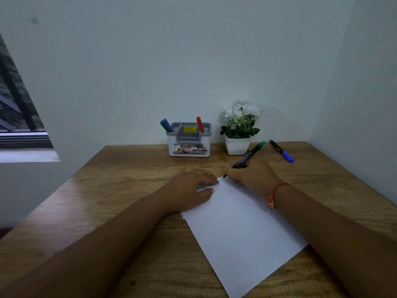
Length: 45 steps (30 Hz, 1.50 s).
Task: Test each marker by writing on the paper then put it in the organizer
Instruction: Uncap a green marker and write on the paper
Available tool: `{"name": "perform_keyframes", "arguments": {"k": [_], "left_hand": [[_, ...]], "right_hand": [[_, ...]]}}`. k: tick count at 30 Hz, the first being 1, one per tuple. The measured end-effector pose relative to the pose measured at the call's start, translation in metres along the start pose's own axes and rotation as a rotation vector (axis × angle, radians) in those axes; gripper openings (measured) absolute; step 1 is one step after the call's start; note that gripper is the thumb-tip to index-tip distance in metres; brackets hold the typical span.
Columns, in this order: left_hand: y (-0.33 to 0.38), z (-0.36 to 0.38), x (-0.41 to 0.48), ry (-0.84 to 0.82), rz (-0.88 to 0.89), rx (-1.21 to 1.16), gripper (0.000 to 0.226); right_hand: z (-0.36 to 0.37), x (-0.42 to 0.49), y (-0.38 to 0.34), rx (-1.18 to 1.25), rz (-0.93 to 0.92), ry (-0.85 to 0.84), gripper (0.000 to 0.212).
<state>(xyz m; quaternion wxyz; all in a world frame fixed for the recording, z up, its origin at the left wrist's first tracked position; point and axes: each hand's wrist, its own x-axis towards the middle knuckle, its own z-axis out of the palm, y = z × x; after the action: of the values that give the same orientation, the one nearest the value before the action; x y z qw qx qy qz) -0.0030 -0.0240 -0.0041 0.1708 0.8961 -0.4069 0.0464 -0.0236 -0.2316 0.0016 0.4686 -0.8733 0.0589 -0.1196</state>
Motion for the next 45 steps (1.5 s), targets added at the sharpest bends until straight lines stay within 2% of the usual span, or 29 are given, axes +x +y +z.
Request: {"name": "perform_keyframes", "arguments": {"k": [7,11,21,28,32,35,38,45], "left_hand": [[-0.001,0.000,0.001,-0.008,-0.005,-0.003,0.038],[-0.001,0.001,0.001,-0.008,-0.006,-0.006,0.038],[-0.002,0.000,0.001,-0.010,-0.005,-0.009,0.038],[-0.002,0.000,0.001,-0.006,-0.002,-0.021,0.037],[-0.002,0.000,0.002,-0.006,0.000,-0.015,0.037],[-0.002,0.001,0.002,-0.002,0.003,-0.019,0.037],[-0.002,0.001,0.002,-0.006,-0.001,-0.018,0.037],[-0.001,0.000,0.002,-0.001,0.002,-0.017,0.037]], "right_hand": [[0.002,0.006,0.006,-0.033,0.011,-0.033,0.016],[0.001,0.005,0.005,-0.002,0.019,-0.067,0.031],[0.002,0.007,0.007,-0.055,0.016,-0.038,0.011],[0.002,0.010,0.011,-0.062,0.035,0.012,0.022],[0.002,0.011,0.009,-0.055,0.037,-0.008,0.019],[0.002,0.011,0.009,-0.027,0.049,-0.006,0.035],[0.002,0.012,0.011,-0.035,0.062,-0.006,0.024],[0.002,0.012,0.010,-0.085,0.047,-0.006,0.019]]}}
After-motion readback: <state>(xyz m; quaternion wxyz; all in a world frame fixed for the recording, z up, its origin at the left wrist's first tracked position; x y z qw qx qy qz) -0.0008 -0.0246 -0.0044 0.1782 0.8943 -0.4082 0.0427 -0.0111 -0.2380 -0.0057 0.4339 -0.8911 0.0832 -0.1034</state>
